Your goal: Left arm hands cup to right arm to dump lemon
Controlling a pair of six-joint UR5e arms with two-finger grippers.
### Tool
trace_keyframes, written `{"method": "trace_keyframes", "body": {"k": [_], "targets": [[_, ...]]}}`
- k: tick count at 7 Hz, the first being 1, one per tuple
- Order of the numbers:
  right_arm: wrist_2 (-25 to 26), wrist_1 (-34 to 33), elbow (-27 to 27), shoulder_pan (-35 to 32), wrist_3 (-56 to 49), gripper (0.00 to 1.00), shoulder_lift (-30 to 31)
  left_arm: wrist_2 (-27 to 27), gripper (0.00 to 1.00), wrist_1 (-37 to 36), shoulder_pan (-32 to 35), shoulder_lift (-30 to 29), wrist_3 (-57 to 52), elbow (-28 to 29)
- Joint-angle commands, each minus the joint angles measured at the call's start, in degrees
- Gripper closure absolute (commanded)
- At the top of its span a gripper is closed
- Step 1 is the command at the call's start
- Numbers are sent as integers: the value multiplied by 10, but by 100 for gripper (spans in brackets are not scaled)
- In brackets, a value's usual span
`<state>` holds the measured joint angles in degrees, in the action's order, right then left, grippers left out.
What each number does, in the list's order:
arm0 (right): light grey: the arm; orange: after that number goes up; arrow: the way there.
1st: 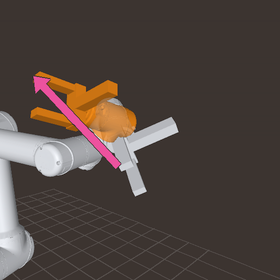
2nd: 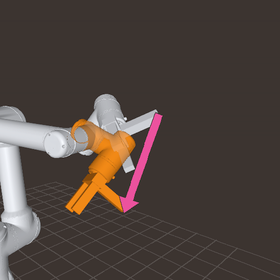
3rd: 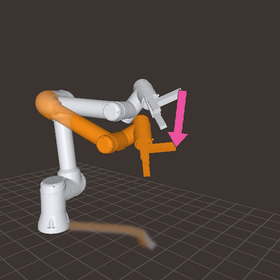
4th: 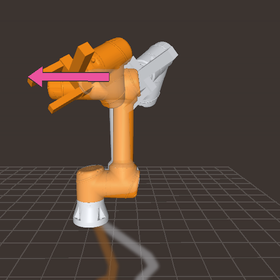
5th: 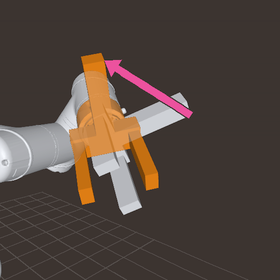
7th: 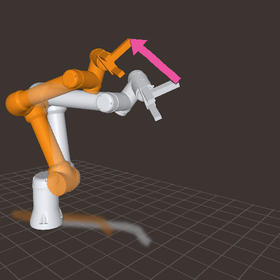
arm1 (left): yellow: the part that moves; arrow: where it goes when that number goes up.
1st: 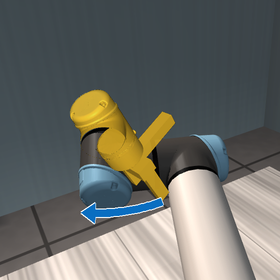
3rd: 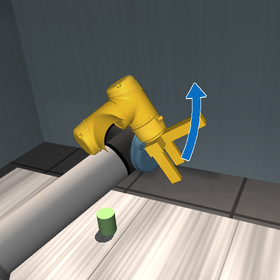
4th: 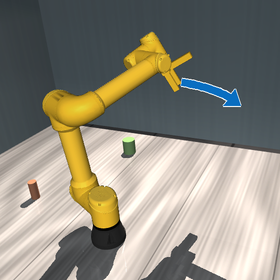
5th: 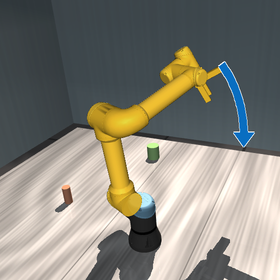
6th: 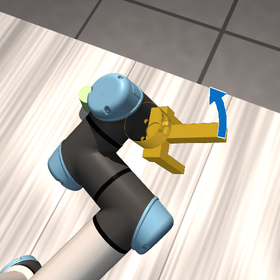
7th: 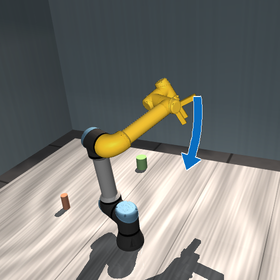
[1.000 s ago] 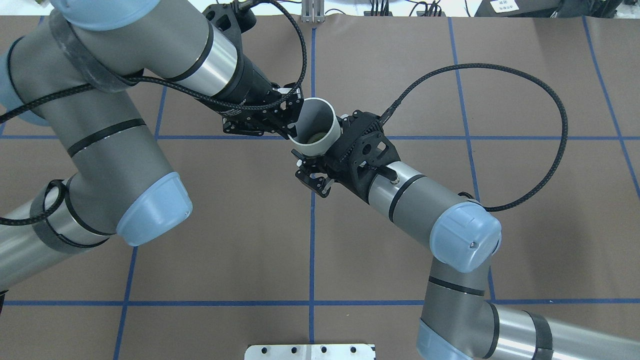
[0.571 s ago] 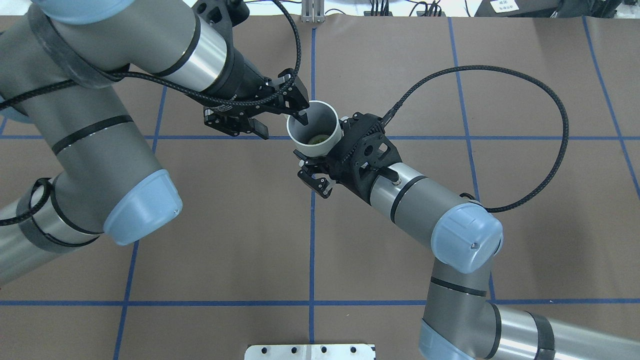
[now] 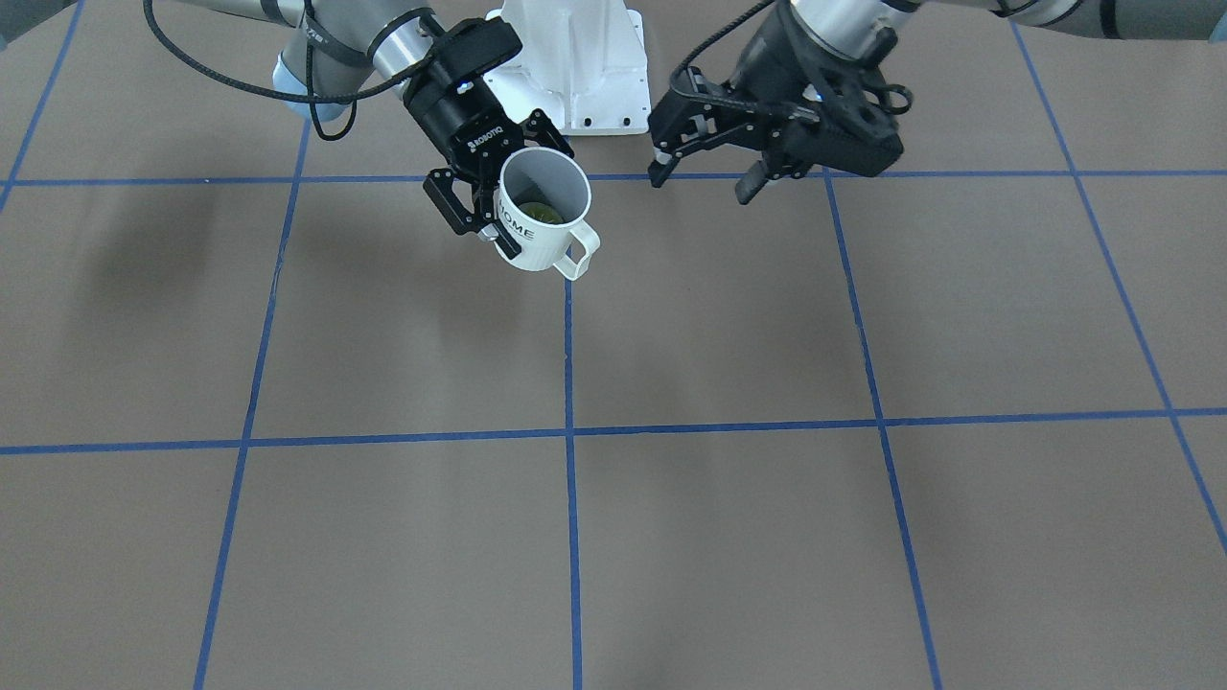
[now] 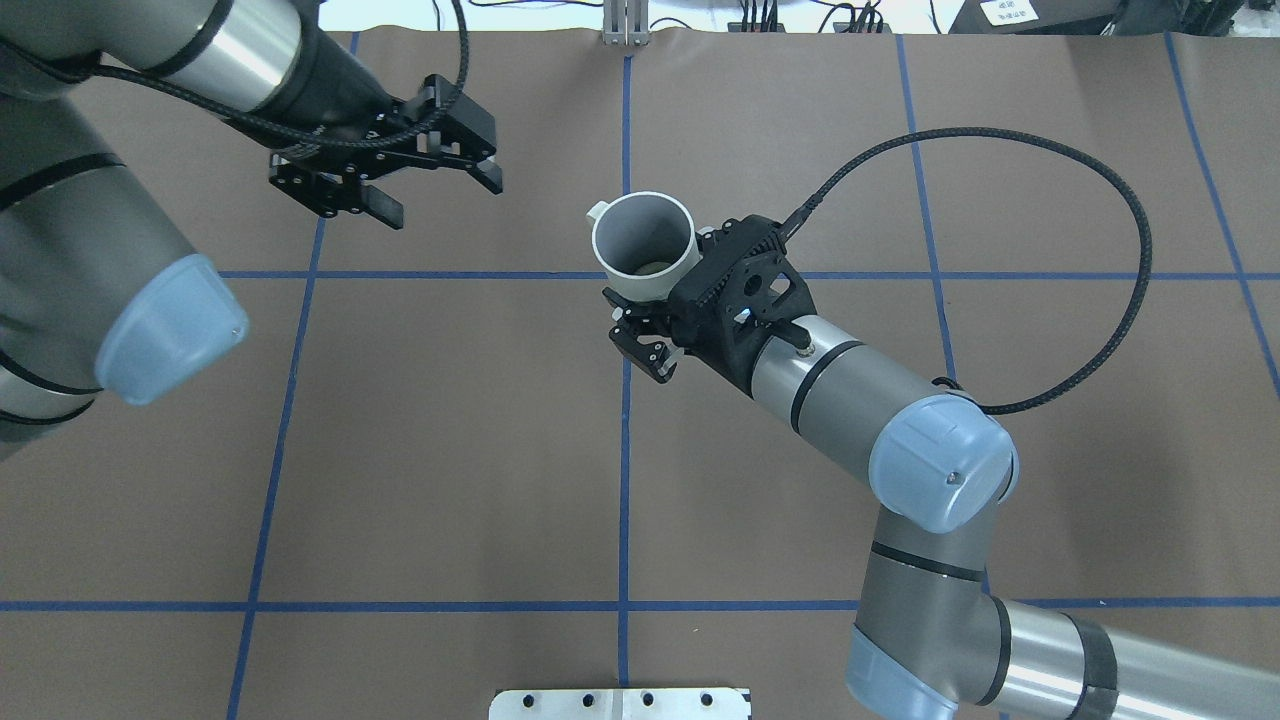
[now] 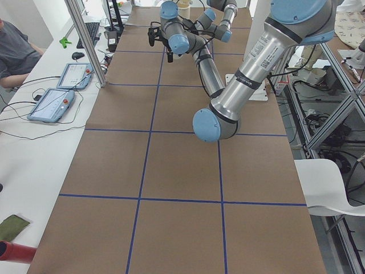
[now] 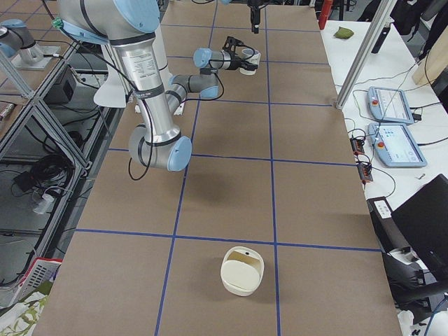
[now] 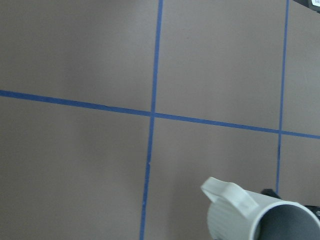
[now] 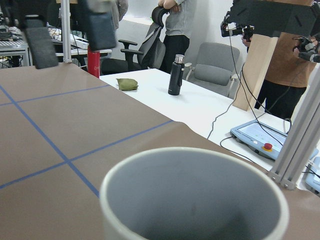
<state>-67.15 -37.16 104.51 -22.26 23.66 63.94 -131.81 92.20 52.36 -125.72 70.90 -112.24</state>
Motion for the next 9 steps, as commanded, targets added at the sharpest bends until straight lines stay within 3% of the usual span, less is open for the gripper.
{"method": "trace_keyframes", "body": {"k": [1,3,5,7,9], "targets": [[-1,-70,0,-48,77,90,2,-6,0,-67,44,50,-127,-7],[-9,-147,1,-102,105,87,9,-4,0,-151,92,98,-296,-18],[-60,-166,4,-151,169,87,35,-3,0,-153,157,189,-457,-26],[-227,-169,8,-245,192,95,78,0,0,-154,220,255,-611,-20],[-296,-163,18,-315,193,100,139,0,0,-154,287,303,-731,-5]]}}
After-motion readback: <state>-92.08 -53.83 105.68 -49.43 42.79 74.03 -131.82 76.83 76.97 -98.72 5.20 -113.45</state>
